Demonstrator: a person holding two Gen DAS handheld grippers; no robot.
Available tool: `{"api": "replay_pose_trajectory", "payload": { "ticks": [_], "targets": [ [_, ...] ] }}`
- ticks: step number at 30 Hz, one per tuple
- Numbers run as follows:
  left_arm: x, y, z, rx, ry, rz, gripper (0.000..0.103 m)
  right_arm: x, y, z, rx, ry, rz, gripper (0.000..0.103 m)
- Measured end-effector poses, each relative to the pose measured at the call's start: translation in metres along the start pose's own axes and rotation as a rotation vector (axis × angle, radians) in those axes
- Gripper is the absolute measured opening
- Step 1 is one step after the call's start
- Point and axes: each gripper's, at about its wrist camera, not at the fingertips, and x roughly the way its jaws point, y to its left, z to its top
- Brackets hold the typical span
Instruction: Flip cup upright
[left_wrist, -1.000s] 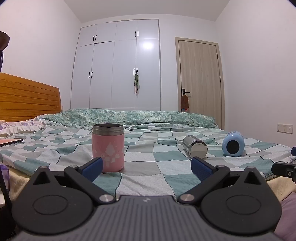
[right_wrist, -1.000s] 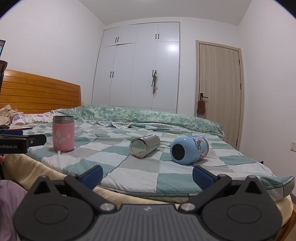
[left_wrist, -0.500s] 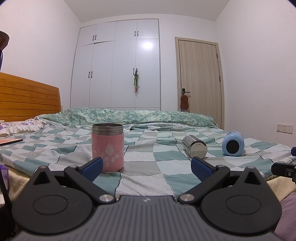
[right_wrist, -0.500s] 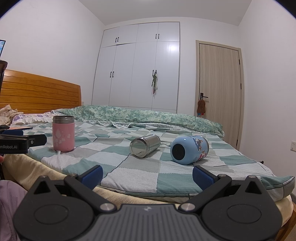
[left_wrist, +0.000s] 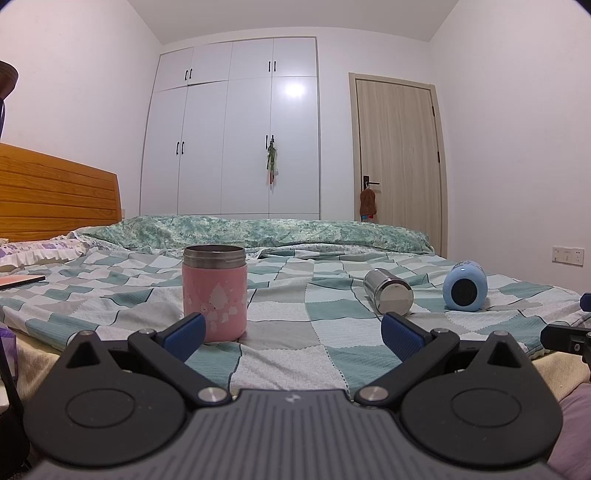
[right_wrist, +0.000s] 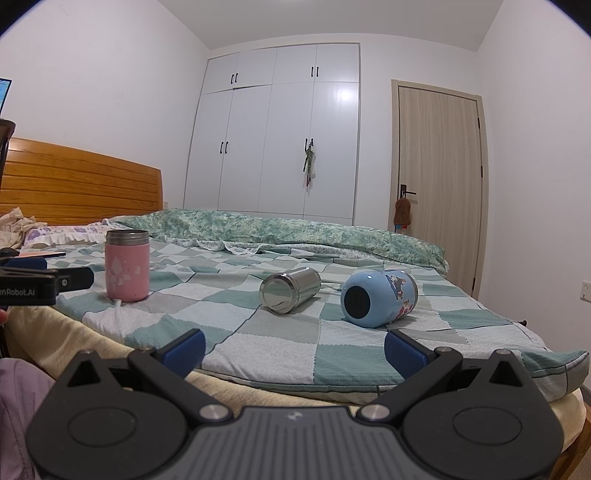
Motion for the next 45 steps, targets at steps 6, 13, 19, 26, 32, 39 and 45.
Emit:
{"api": "replay_pose_trajectory", "payload": {
  "ticks": [6, 13, 19, 26, 32, 39, 45],
  "targets": [
    [0.0000, 0.0000, 0.0000, 0.000, 0.000, 0.000, 0.103, 0.0001, 0.0001, -0.0001, 0.000, 0.000, 0.000, 0.103],
    [-0.0001, -0.0001, 0.0000, -0.001, 0.000, 0.000, 0.103, 0.0004, 0.0003, -0.0003, 0.000, 0.000, 0.000, 0.103],
    [-0.0001, -0.0001, 0.0001, -0.002, 0.000, -0.001, 0.103, 0.0001, 0.0002, 0.0000, -0.001, 0.000, 0.000, 0.103],
    [-0.0001, 0.0000, 0.0001, -0.002, 0.000, -0.001, 0.103, -0.0003, 0.0001, 0.0002, -0.001, 0.001, 0.000, 0.103],
    [-0.0001, 0.0001, 0.0001, -0.003, 0.000, -0.001, 0.103, -0.0004, 0.0001, 0.0001, -0.001, 0.000, 0.000, 0.103],
    [0.0000, 0.0001, 0.0001, -0.003, 0.001, -0.001, 0.103, 0.0001, -0.0003, 0.0001, -0.001, 0.001, 0.000, 0.103],
    [0.0013, -0.0066, -0.0005, 0.017, 0.013, -0.011, 0.103, 0.0002, 0.0009, 0.0018, 0.001, 0.015, -0.006, 0.103]
  ]
}}
